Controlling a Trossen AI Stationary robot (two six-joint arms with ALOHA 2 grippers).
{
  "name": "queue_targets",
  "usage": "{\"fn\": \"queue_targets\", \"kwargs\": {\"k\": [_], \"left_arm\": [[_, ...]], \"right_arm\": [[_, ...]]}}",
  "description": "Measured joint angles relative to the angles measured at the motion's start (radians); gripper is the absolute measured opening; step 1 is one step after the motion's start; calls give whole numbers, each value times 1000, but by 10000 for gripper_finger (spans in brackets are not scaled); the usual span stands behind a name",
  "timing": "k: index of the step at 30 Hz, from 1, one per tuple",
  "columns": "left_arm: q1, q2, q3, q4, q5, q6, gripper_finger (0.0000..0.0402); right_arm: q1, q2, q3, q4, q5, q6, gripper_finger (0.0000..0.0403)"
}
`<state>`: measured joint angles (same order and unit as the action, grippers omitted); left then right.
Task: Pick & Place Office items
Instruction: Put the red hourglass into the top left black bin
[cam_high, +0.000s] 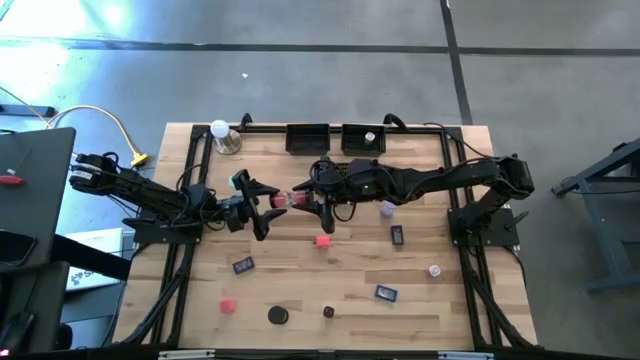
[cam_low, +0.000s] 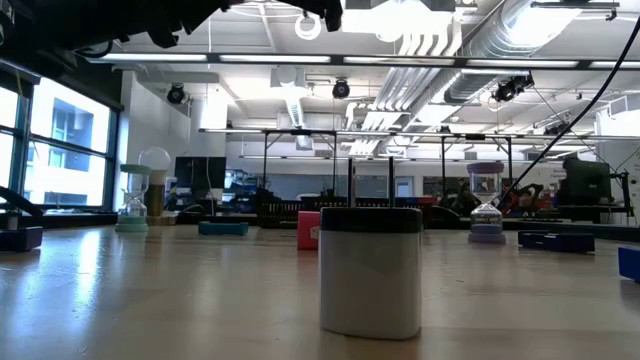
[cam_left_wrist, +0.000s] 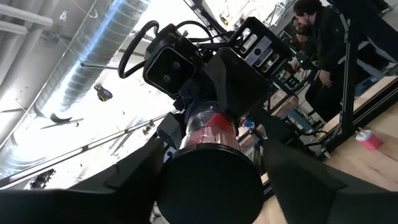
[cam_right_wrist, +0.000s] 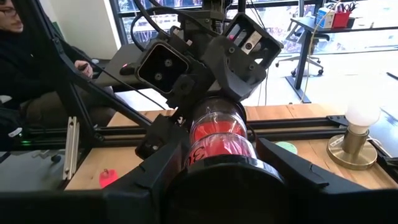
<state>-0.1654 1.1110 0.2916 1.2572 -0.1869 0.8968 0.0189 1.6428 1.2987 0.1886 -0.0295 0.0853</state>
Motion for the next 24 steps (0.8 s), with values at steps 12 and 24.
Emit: {"fn": "queue_targets", "kwargs": {"k": [12, 24], "left_arm": [[17, -1, 0, -20, -2, -56, 203], [19, 1, 0, -49, -3, -147, 202]], "right_arm": [[0, 0, 0, -4, 3, 5, 188], [0, 0, 0, -17, -3, -8, 215]]}}
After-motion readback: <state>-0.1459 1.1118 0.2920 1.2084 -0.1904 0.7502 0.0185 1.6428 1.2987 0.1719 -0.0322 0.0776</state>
